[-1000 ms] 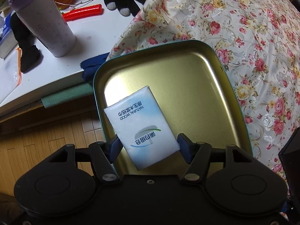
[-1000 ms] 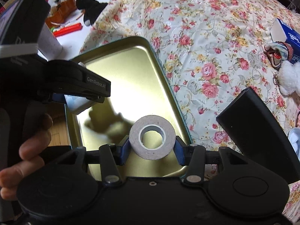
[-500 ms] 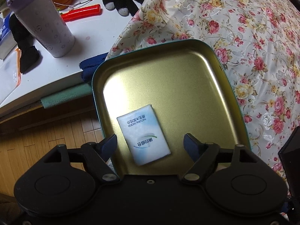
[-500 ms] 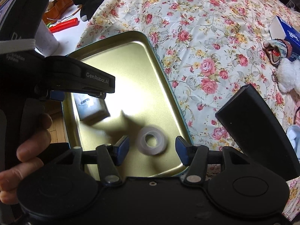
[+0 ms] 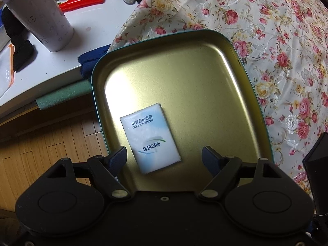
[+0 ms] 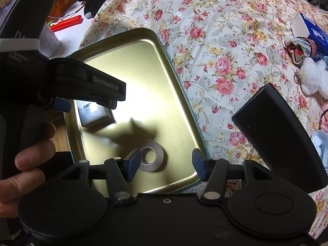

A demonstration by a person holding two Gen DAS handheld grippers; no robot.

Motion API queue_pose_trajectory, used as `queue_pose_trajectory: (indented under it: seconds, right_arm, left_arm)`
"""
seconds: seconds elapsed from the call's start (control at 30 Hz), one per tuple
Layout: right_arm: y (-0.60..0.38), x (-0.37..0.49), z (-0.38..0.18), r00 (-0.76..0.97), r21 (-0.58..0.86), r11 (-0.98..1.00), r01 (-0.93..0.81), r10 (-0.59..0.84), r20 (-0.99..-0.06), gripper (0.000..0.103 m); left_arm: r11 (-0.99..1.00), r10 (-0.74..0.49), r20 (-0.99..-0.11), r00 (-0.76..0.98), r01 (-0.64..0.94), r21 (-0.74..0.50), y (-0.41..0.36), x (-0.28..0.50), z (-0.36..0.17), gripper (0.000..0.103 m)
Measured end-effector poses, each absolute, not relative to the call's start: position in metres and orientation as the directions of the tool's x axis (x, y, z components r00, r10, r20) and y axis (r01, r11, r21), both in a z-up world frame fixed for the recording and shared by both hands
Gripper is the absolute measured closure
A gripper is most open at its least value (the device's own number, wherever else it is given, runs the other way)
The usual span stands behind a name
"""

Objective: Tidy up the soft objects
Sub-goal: 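Move both tools back toward the pile of items on the bed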

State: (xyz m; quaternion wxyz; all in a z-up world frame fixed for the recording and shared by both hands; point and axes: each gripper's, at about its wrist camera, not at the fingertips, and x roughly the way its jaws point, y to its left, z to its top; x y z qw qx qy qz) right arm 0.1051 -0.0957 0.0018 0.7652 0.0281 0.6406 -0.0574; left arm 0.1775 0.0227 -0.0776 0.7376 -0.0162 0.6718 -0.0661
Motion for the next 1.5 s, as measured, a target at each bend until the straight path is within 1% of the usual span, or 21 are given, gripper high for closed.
queue_pose_trajectory:
  seconds: [0.3, 0.47, 0.63, 0.8, 0.93, 1.07, 1.33, 1.5]
  right_arm:
    - [-0.104, 0.097, 0.007, 0.173, -0.043, 0.987, 0.157, -0.07, -0.982, 0.049]
    - [-0.113, 0.092, 0.015, 0.19, -0.047, 0.981, 0.186, -0.083, -0.978, 0.049]
    - [-0.116, 0.085, 0.019, 0.198, -0.047, 0.98, 0.195, -0.086, -0.976, 0.049]
    - [-0.119, 0.078, 0.021, 0.204, -0.03, 0.98, 0.199, -0.072, -0.976, 0.049]
    - [-0.126, 0.07, 0.028, 0.222, -0.012, 0.978, 0.208, -0.06, -0.973, 0.049]
    - [-0.132, 0.061, 0.033, 0.237, 0.005, 0.976, 0.216, -0.048, -0.97, 0.049]
    - [-0.15, 0.035, 0.049, 0.281, 0.035, 0.972, 0.233, -0.033, -0.959, 0.048]
    - [-0.171, 0.011, 0.063, 0.321, 0.04, 0.966, 0.256, -0.046, -0.946, 0.048]
  left_arm:
    - [0.992, -0.079, -0.994, 0.077, 0.101, -0.071, 0.02, 0.175, -0.085, 0.026]
    - [0.99, -0.039, -0.995, 0.088, 0.139, -0.026, 0.017, 0.167, -0.09, 0.026]
    - [0.983, -0.036, -0.994, 0.099, 0.184, -0.018, 0.014, 0.151, -0.088, 0.026]
    - [0.981, -0.043, -0.99, 0.136, 0.194, -0.016, 0.013, 0.131, -0.073, 0.026]
    - [0.982, -0.018, -0.986, 0.167, 0.187, 0.014, 0.014, 0.114, -0.064, 0.026]
    - [0.984, -0.034, -0.987, 0.157, 0.177, -0.005, 0.016, 0.1, -0.056, 0.026]
    - [0.981, -0.037, -0.985, 0.166, 0.195, -0.003, 0.002, 0.065, -0.035, 0.026]
    - [0.971, -0.055, -0.984, 0.168, 0.237, -0.014, -0.016, 0.04, -0.022, 0.026]
